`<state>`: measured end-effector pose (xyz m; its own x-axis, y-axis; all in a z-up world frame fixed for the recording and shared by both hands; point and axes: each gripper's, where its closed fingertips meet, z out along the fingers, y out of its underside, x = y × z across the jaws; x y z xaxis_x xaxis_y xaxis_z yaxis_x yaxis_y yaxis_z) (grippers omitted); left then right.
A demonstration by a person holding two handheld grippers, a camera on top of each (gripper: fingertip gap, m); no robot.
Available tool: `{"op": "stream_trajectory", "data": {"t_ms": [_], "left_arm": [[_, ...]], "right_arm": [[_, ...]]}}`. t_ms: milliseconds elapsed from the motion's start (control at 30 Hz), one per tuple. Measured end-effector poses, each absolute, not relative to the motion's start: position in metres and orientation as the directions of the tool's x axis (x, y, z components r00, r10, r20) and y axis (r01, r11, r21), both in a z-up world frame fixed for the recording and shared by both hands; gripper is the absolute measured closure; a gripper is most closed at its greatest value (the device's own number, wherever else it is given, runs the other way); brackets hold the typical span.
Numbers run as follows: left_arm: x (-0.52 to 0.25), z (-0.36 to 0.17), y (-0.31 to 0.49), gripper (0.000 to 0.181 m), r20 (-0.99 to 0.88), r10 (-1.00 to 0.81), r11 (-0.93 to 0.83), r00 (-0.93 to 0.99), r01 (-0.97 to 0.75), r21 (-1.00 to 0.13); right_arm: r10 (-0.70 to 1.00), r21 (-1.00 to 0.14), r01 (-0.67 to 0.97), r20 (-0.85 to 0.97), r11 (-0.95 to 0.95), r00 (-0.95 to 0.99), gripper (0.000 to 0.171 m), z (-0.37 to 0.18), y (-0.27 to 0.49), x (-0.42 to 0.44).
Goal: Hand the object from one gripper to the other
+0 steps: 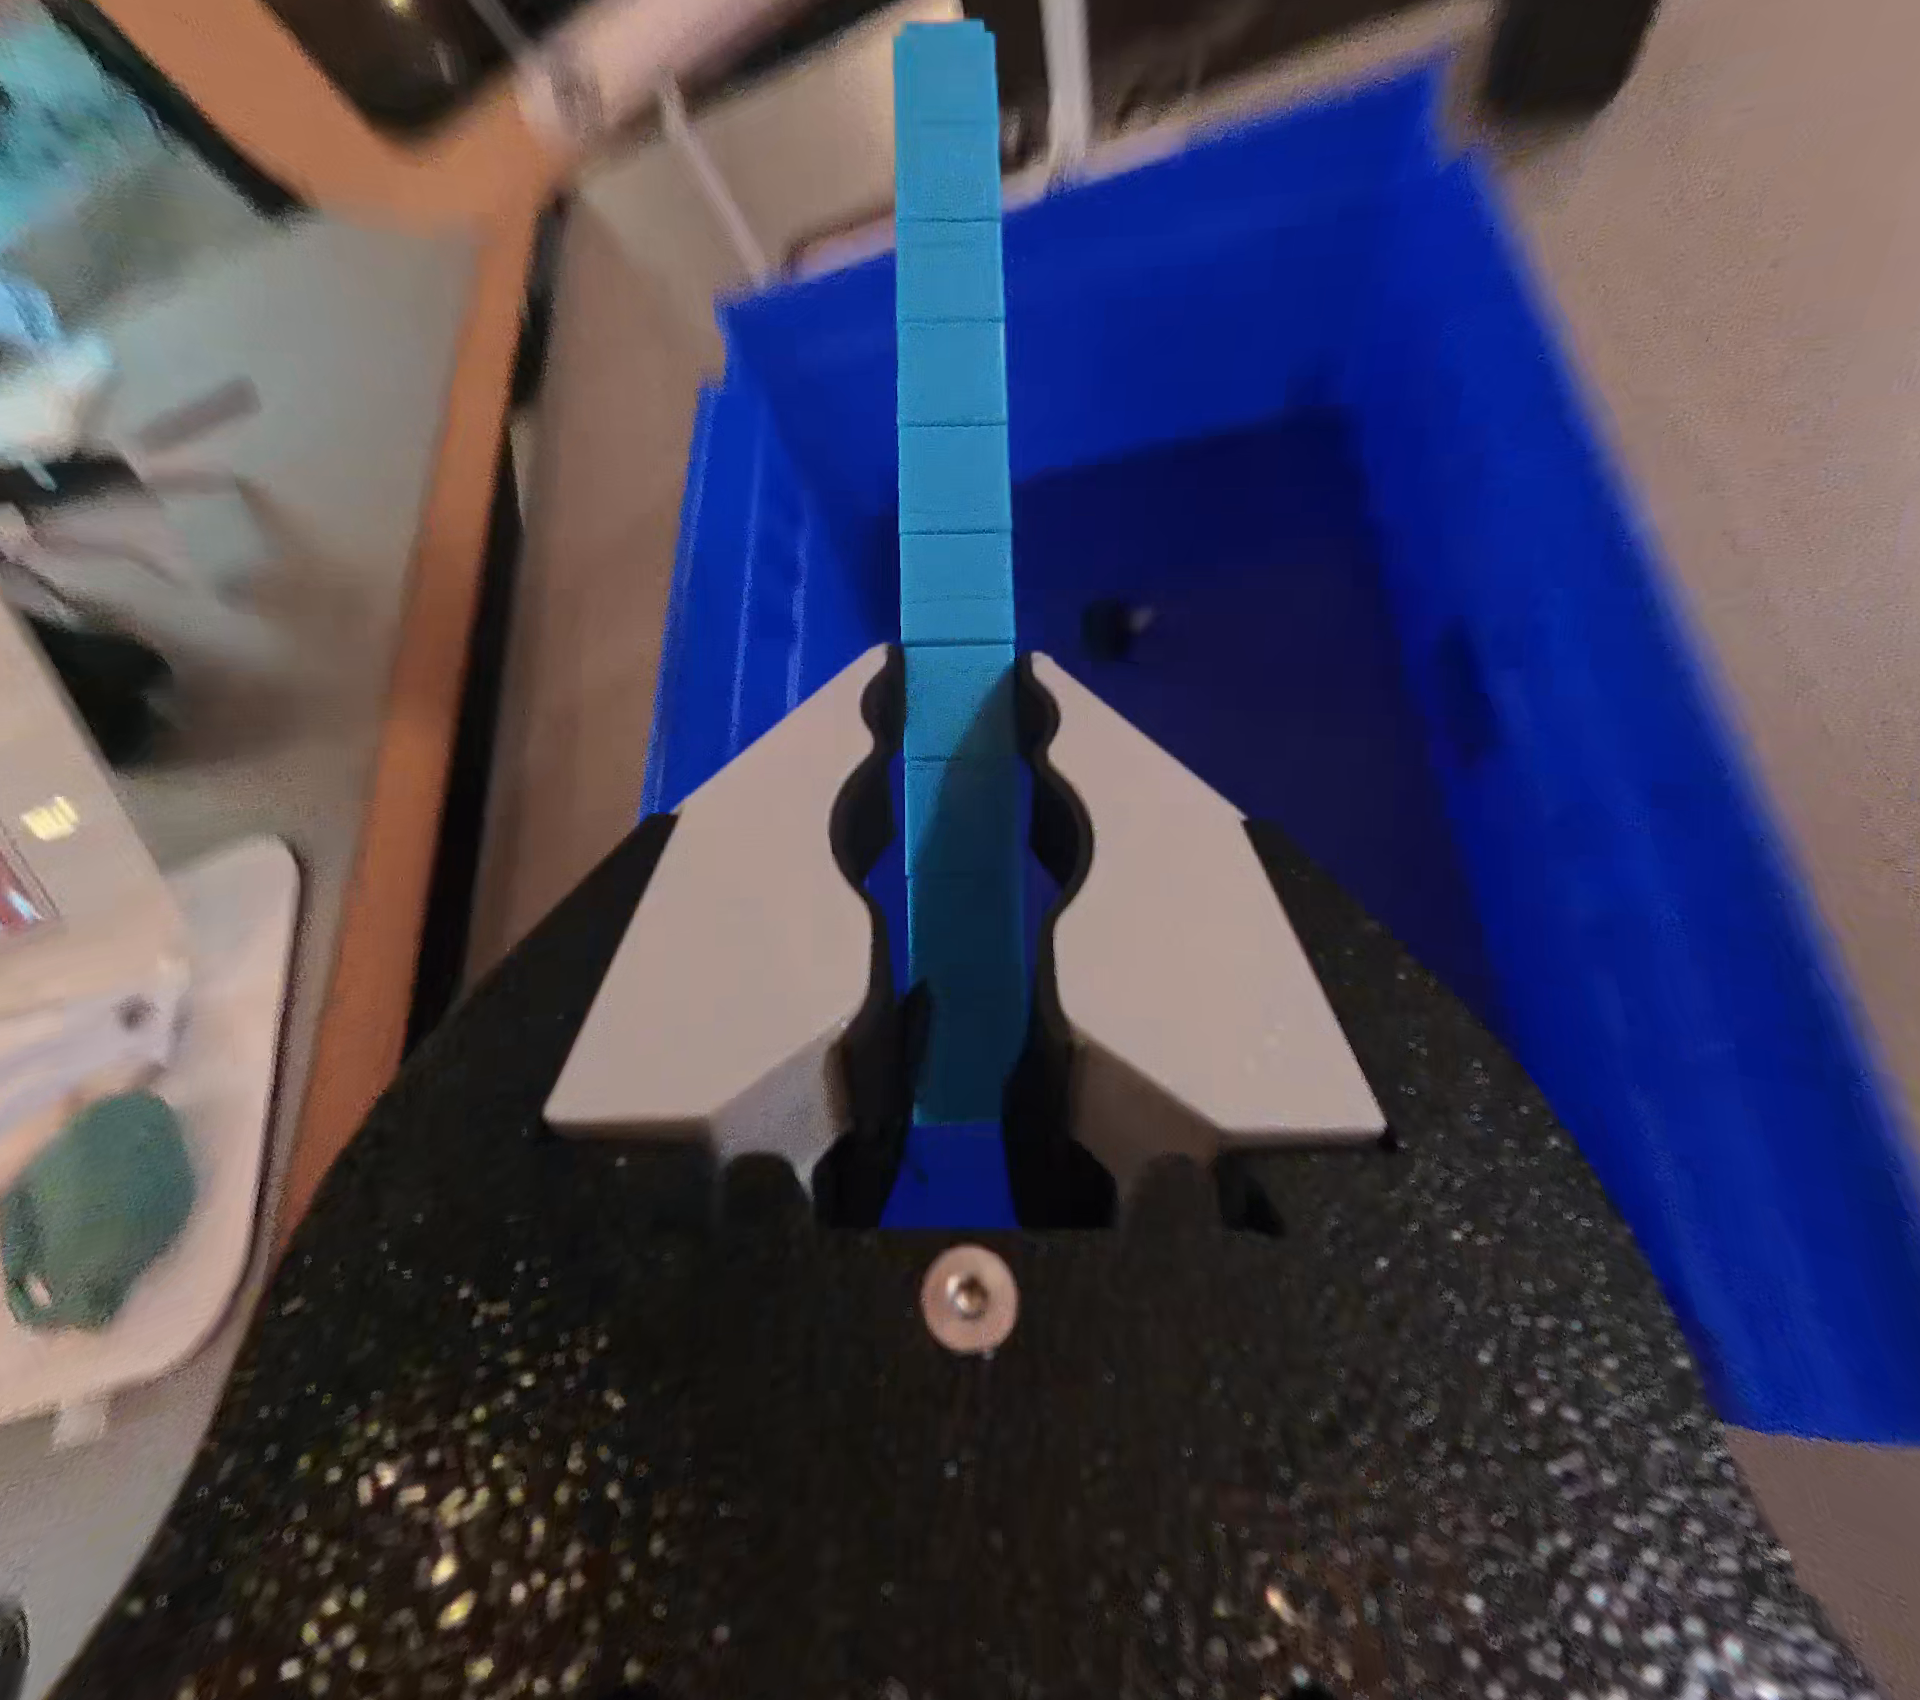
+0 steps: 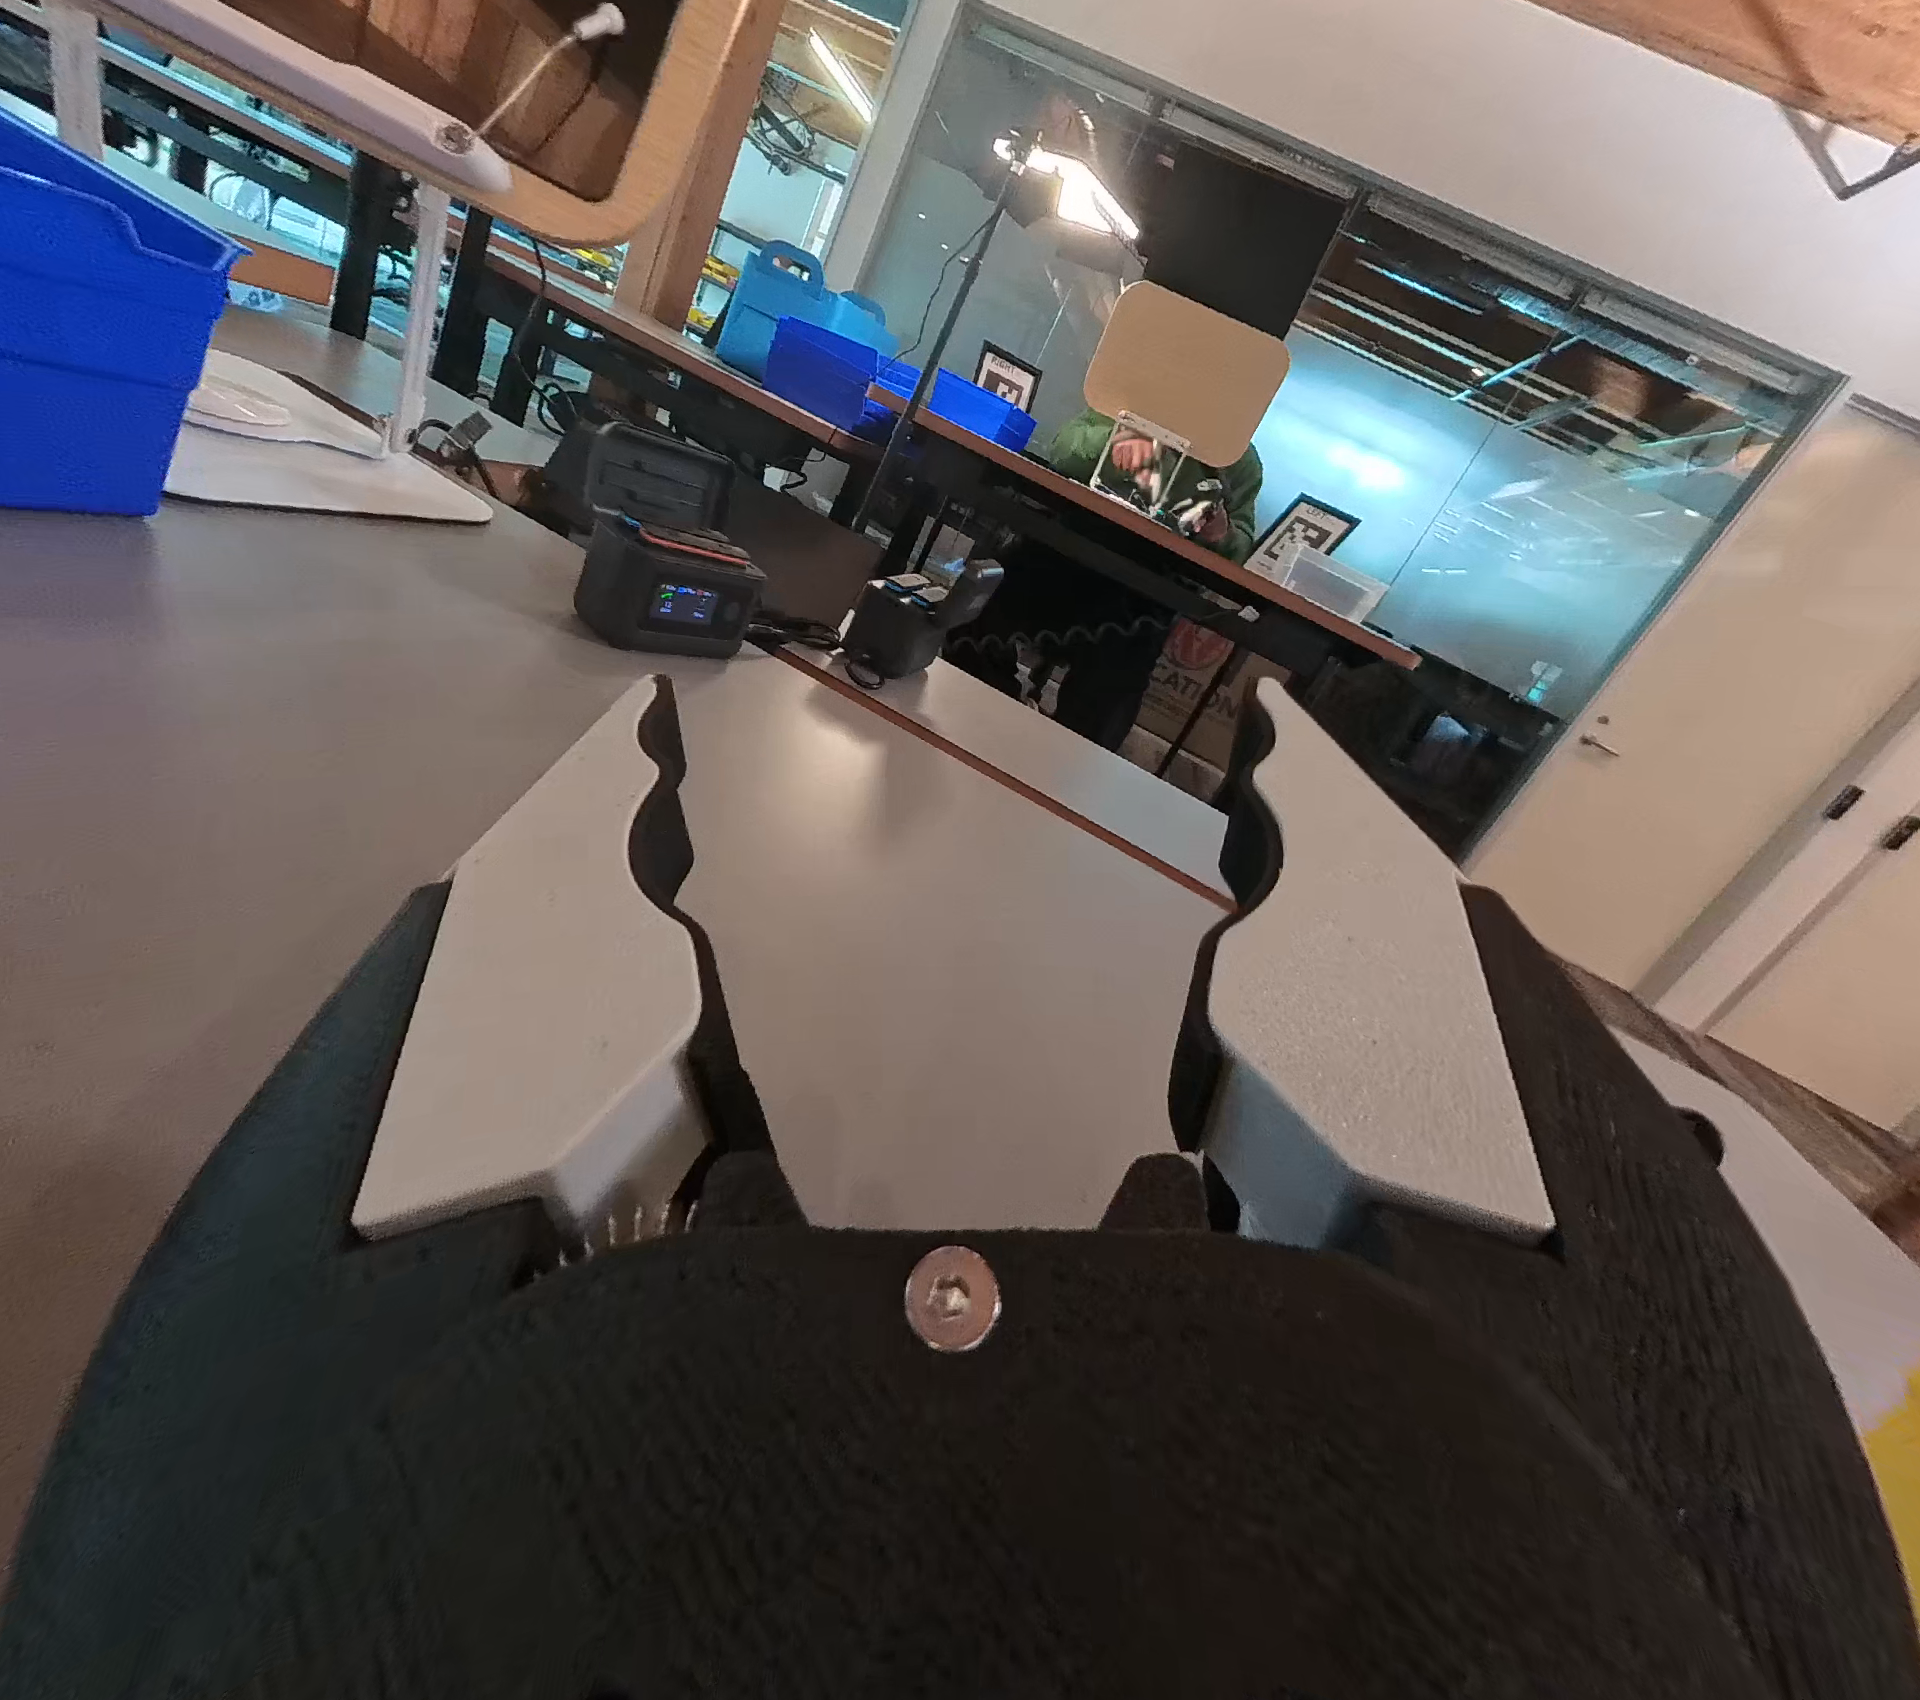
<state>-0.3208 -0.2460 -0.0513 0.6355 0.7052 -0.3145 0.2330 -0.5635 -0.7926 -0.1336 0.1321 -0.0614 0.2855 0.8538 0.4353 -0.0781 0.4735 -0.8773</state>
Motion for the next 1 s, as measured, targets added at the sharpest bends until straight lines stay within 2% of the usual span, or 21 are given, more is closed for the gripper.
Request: {"op": "stream_trajectory", "data": {"t_ms": [33, 133, 267, 367, 433, 500, 600, 700, 833, 933, 1000], "left_arm": [[-0.312, -0.032, -0.235, 0.163, -0.340, 0.694, -0.544, 0.635, 0.152, -0.825], [-0.277, 0.025, -0.190, 0.163, -0.444, 0.650, -0.470, 0.616, -0.133, -0.873], [-0.220, 0.058, -0.109, 0.163, -0.541, 0.582, -0.358, 0.607, -0.407, -0.841], [-0.181, 0.054, -0.047, 0.163, -0.556, 0.544, -0.213, 0.629, -0.537, -0.816], [-0.161, 0.045, -0.013, 0.163, -0.499, 0.526, -0.064, 0.689, -0.553, -0.831], [-0.152, 0.026, 0.016, 0.163, -0.388, 0.467, 0.058, 0.795, -0.466, -0.883], [-0.137, 0.003, 0.046, 0.163, -0.166, 0.245, 0.256, 0.955, -0.229, -0.939], [-0.129, -0.004, 0.054, 0.163, 0.049, -0.026, 0.340, 0.998, 0.054, -0.939], [-0.103, -0.011, 0.049, 0.163, 0.246, -0.460, 0.250, 0.853, 0.391, -0.886], [-0.097, -0.017, 0.048, 0.163, 0.338, -0.584, 0.165, 0.738, 0.516, -0.841], [-0.090, -0.021, 0.050, 0.164, 0.347, -0.618, 0.126, 0.705, 0.524, -0.842]], "right_arm": [[0.846, -0.868, -0.080, 0.452, 0.490, 0.285, 0.067, -0.060, 0.130, -0.133], [0.801, -0.821, -0.079, 0.524, 0.566, 0.288, 0.067, -0.054, 0.122, -0.132], [0.770, -0.782, -0.090, 0.575, 0.617, 0.277, 0.068, -0.044, 0.116, -0.125], [0.846, -0.843, -0.157, 0.469, 0.514, 0.252, 0.074, -0.034, 0.123, -0.115], [0.927, -0.898, -0.240, 0.338, 0.369, 0.161, 0.085, -0.028, 0.123, -0.109], [0.985, -0.936, -0.311, 0.175, 0.166, -0.001, 0.094, -0.022, 0.115, -0.103], [0.965, -0.941, -0.314, -0.044, -0.127, -0.259, 0.100, -0.015, 0.102, -0.097], [0.916, -0.932, -0.257, -0.149, -0.256, -0.371, 0.100, -0.014, 0.098, -0.095], [0.791, -0.909, -0.133, -0.263, -0.395, -0.553, 0.100, -0.009, 0.076, -0.087], [0.707, -0.894, -0.077, -0.294, -0.442, -0.643, 0.110, -0.002, 0.058, -0.079], [0.702, -0.903, -0.058, -0.288, -0.425, -0.651, 0.117, -0.003, 0.049, -0.079]]}}
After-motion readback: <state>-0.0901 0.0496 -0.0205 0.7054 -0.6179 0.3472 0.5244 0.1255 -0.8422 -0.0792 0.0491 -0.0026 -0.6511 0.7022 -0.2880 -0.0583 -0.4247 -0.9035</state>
